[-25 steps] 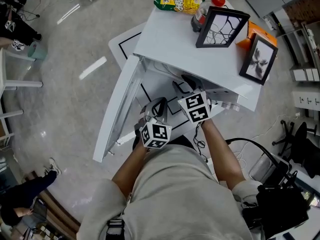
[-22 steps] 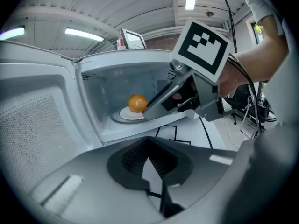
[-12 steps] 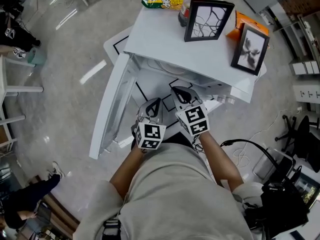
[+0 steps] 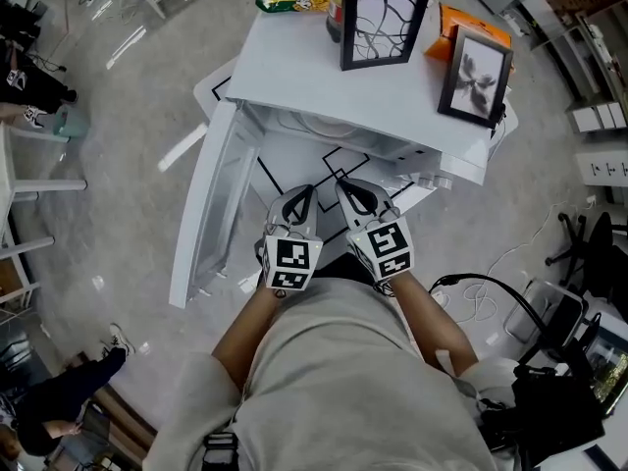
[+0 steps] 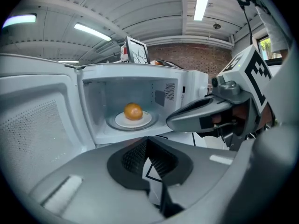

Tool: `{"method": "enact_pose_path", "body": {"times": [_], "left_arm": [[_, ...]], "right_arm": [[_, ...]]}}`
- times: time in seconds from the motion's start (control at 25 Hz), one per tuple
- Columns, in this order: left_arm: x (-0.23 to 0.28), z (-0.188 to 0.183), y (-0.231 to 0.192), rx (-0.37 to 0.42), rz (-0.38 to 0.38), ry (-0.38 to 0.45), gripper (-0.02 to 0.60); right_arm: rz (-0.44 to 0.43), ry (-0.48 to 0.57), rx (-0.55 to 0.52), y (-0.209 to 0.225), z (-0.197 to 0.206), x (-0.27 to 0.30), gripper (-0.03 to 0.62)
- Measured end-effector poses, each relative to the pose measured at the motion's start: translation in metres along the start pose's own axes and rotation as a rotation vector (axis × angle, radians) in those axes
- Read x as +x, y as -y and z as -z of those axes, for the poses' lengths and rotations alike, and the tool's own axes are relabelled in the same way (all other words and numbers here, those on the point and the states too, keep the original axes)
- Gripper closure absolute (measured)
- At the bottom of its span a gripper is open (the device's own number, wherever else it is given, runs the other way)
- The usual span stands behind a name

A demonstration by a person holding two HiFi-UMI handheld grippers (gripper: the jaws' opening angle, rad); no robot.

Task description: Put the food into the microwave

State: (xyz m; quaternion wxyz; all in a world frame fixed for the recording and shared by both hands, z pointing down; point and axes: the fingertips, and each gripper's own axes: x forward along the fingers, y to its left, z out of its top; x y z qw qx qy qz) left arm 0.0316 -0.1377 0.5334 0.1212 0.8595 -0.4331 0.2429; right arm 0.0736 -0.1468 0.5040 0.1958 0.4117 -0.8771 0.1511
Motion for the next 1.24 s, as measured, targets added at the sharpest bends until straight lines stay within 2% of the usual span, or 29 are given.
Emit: {"method": "enact_pose_path", "body": {"times": [0.28, 0.64, 1.24], "left_arm": [[-0.004, -0.022, 0.008, -0.065, 0.027, 0.053, 0.574], [-0.002, -0.025, 0.015, -0.026, 0.035, 0.051, 0.574], [0.006, -0.025, 0.019, -0.026, 0.037, 0.036, 0.574]], "right_arm": [[0.051, 0.056, -0.037, 0.007, -0.010, -0.012, 0.583], [0.052, 0.063, -0.035, 0.007, -0.008, -0.017, 0.583], [0.037, 0.057, -0.059, 0.011, -0.011, -0.014, 0.583]]}}
